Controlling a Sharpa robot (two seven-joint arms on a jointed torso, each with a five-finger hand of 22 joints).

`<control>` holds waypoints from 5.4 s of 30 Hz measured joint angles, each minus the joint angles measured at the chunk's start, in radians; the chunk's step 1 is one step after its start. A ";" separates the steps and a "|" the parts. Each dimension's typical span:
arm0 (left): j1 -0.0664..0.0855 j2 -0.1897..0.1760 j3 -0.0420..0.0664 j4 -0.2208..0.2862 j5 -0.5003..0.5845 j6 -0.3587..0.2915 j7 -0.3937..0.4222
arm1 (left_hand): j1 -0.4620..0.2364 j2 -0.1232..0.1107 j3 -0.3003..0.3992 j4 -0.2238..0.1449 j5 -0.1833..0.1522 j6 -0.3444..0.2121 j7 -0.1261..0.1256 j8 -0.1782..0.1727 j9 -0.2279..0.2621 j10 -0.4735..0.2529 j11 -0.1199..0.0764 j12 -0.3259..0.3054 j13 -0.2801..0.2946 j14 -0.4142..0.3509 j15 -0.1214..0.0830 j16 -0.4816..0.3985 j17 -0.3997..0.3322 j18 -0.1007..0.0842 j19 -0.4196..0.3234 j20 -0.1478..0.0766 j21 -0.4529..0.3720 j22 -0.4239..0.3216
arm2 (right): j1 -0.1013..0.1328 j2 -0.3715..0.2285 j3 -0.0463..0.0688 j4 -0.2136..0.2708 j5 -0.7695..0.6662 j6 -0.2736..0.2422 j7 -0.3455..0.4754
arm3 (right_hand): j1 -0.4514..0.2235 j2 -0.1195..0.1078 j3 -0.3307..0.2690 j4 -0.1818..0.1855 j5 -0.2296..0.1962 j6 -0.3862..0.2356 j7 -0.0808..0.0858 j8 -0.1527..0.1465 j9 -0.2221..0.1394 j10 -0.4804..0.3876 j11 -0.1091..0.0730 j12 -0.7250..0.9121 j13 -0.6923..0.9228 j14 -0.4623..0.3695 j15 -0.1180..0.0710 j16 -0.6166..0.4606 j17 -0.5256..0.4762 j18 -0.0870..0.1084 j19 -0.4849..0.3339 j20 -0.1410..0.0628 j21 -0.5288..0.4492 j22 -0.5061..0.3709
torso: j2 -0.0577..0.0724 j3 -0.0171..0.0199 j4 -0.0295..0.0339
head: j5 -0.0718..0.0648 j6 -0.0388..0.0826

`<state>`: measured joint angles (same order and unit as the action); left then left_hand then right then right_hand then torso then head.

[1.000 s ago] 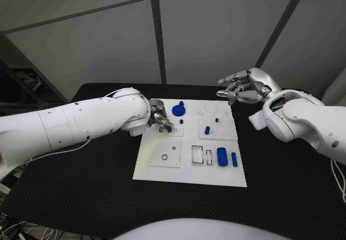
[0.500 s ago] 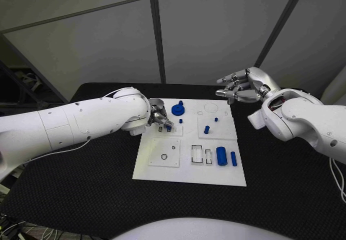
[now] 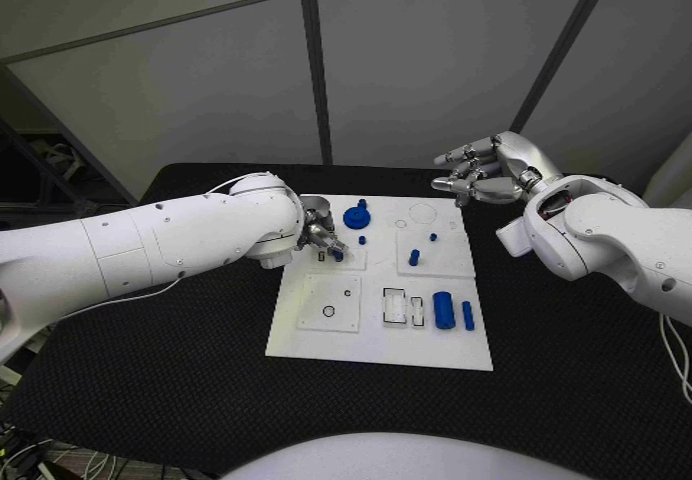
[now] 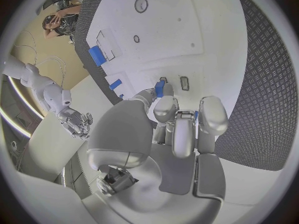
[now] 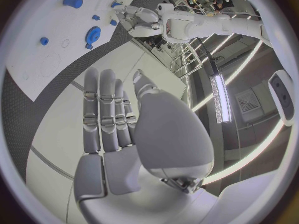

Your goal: Assemble the parts on the task board

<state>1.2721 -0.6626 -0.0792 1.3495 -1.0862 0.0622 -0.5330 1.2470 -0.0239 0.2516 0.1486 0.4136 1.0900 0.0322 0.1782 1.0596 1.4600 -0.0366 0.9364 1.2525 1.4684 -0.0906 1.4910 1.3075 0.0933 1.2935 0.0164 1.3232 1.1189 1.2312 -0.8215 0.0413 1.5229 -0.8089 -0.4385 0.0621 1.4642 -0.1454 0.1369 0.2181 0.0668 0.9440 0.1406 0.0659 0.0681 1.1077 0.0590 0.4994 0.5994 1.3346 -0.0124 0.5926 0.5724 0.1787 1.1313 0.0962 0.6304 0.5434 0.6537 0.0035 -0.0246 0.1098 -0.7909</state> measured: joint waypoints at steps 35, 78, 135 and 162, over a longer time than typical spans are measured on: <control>0.000 0.020 0.003 -0.020 -0.018 0.039 -0.004 | -0.001 -0.001 0.002 -0.002 -0.002 0.000 0.000 -0.002 0.006 0.000 0.001 0.000 0.000 -0.003 0.000 0.000 0.000 0.000 0.000 0.000 0.000 0.000 | 0.000 0.005 0.000 -0.003 -0.001 0.006 0.000 | 0.000 0.000 0.000 0.000 0.000 0.000 0.000 0.000 0.000 0.000 0.000 0.000 -0.002 0.000 0.000 0.000 0.001 0.000 0.000 0.000 -0.004 -0.001 | 0.000 0.0004 0.0002 | -0.001 -0.012; 0.000 0.051 0.006 -0.067 -0.019 0.076 -0.028 | -0.146 -0.067 0.123 -0.060 -0.159 0.079 -0.029 -0.029 0.062 0.006 -0.017 0.027 0.048 -0.003 -0.022 0.031 0.000 0.000 0.025 -0.018 0.015 0.050 | 0.000 0.004 0.000 -0.002 -0.001 0.011 -0.002 | -0.004 0.004 0.000 0.000 0.000 0.000 0.000 0.000 0.000 0.000 0.000 0.000 -0.005 0.000 0.000 -0.004 0.002 0.000 0.004 0.004 -0.004 -0.004 | 0.000 0.0004 0.0005 | -0.005 -0.024; -0.005 0.006 0.119 -0.053 -0.009 0.064 -0.044 | -0.179 -0.148 -0.101 0.145 -0.361 0.056 -0.006 -0.115 0.054 0.005 -0.009 -0.021 0.056 -0.003 -0.026 0.024 0.000 0.000 0.005 -0.013 -0.013 0.017 | 0.000 -0.005 0.000 -0.005 -0.001 0.012 -0.002 | -0.027 -0.003 -0.005 0.005 0.004 0.000 0.000 0.000 0.000 0.000 0.000 0.000 -0.015 0.007 0.000 -0.019 0.007 0.000 0.011 0.004 -0.023 -0.013 | 0.000 -0.0001 0.0011 | -0.011 -0.013; 0.049 0.187 0.088 -0.465 -0.010 0.201 -0.011 | -0.103 -0.111 -0.098 0.142 -0.361 0.001 0.016 -0.115 -0.078 0.007 0.007 -0.058 0.056 0.001 -0.004 0.007 0.000 0.000 -0.018 0.003 -0.039 -0.012 | 0.000 0.006 0.000 -0.010 -0.001 0.012 -0.002 | -0.030 -0.007 -0.005 0.005 0.004 0.000 0.000 0.000 0.000 0.000 0.000 0.000 -0.016 0.007 0.000 -0.018 0.008 0.000 0.011 0.004 -0.023 -0.014 | 0.003 -0.0001 -0.0027 | 0.001 -0.001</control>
<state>1.3213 -0.4759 0.0085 0.8848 -1.0959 0.2631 -0.5437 1.1438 -0.1354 0.1533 0.2907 0.0526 1.0915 0.0482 0.0636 0.9813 1.4670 -0.0296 0.8786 1.3081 1.4689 -0.0947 1.4982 1.3074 0.0932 1.2751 0.0199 1.2843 1.1072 1.2311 -0.8150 0.0412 1.5129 -0.8101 -0.4262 0.0602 1.4339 -0.1523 0.1316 0.2234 0.0711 0.9440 0.1406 0.0659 0.0681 1.1076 0.0590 0.4994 0.5836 1.3419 -0.0126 0.5741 0.5806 0.1786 1.1423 0.1000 0.6071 0.5295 0.6569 0.0034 -0.0273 0.1112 -0.7914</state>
